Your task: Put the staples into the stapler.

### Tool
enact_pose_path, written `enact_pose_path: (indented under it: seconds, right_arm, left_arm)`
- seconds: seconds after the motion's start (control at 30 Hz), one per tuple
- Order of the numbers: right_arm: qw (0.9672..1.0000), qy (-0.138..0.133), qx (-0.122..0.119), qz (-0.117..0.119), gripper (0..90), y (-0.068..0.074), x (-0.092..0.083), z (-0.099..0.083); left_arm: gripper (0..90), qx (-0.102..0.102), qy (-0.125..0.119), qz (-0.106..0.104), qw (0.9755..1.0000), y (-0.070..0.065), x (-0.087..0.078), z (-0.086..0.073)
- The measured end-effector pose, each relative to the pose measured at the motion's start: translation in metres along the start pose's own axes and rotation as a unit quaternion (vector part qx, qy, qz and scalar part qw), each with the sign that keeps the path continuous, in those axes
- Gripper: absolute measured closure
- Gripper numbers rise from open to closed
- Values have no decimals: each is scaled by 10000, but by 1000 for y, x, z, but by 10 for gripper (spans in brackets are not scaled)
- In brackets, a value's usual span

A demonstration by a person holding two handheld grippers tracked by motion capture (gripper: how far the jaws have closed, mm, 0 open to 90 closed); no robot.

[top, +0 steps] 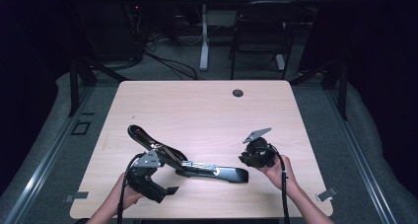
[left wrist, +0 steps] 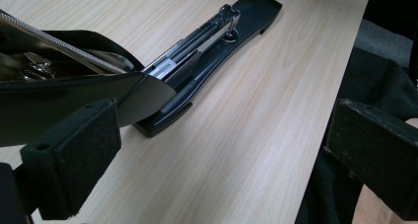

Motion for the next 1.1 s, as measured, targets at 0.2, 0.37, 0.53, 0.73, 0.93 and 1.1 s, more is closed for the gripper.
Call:
enact_pose_path:
  seconds: [0.2, 0.37, 0.53, 0.73, 0.93, 1.1]
  right_arm:
    - [9999, -92, -118, -18, 781, 0, 0, 14]
    - [9995, -194, -235, 54, 781, 5, 5, 30]
    - [9991, -231, -335, 110, 780, 11, 8, 40]
    - [9983, -376, -387, 217, 780, 14, 9, 51]
    - [9978, -396, -456, 272, 781, 18, 11, 60]
    - [9970, -397, -548, 364, 781, 24, 15, 65]
  left_arm:
    - [0, -7, -35, -66, 10000, 0, -1, 1]
    - [0, -20, -75, -82, 9999, 0, -1, 1]
    - [0, -10, -72, -87, 9999, 1, -2, 0]
    - [0, -49, -89, -43, 9999, 3, -3, 0]
    - [0, -5, -41, -81, 10000, 2, -2, 0]
    - [0, 73, -31, -63, 9999, 2, -3, 0]
Point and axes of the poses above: each handheld gripper's, and its own axes: x roughly forward along the jaws, z roughly out of its top, y roughly to its left, the point moved 5 cm from there along x, roughly forward along the jaws
